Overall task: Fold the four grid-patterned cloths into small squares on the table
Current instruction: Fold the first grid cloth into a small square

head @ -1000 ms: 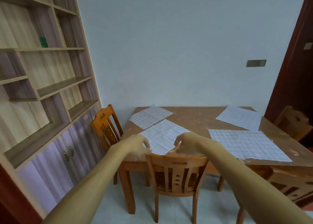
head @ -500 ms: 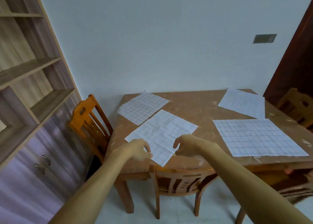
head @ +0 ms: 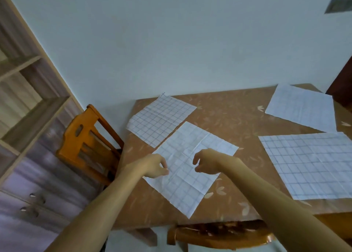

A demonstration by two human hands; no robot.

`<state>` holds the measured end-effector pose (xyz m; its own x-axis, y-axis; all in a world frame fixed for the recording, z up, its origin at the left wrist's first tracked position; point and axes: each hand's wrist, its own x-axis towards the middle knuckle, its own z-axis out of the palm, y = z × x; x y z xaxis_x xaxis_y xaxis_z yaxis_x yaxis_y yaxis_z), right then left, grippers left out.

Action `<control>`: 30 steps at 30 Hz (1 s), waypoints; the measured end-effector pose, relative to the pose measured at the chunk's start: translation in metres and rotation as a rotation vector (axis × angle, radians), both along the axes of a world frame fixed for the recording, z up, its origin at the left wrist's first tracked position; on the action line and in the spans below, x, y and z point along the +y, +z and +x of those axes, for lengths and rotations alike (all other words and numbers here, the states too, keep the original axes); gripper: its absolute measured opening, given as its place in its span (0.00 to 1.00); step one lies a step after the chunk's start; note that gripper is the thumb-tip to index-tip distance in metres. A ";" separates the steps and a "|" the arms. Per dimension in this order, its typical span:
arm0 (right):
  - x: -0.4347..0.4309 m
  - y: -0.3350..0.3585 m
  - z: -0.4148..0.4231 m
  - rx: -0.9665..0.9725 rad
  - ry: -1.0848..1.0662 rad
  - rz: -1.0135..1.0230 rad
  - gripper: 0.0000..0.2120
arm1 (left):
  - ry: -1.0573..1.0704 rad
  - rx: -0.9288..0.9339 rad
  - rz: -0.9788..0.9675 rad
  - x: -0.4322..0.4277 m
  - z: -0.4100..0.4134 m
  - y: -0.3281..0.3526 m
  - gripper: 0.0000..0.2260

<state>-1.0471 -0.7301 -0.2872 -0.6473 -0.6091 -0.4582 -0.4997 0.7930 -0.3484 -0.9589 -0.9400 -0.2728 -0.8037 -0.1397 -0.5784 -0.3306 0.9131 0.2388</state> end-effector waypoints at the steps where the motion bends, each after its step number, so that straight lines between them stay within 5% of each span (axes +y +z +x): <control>1: -0.004 -0.006 -0.010 -0.009 0.004 -0.004 0.18 | -0.003 0.001 0.010 -0.003 -0.010 -0.003 0.15; 10: -0.031 -0.091 -0.034 -0.150 0.009 -0.013 0.18 | -0.005 -0.030 0.026 -0.021 -0.047 -0.083 0.15; 18: -0.047 -0.160 -0.007 -0.216 -0.029 0.021 0.21 | -0.232 0.036 -0.028 -0.026 -0.047 -0.163 0.17; 23: -0.048 -0.195 0.019 -0.192 -0.021 0.067 0.31 | -0.436 0.118 -0.107 -0.031 -0.037 -0.203 0.33; 30: -0.042 -0.224 0.048 -0.017 -0.054 0.026 0.24 | -0.441 0.235 0.014 -0.050 -0.026 -0.235 0.30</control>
<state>-0.9988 -0.7726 -0.5117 -0.6710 -0.5611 -0.4846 -0.4497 0.8277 -0.3357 -0.9847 -0.9897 -0.5079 -0.8931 0.2494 -0.3743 0.1505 0.9500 0.2737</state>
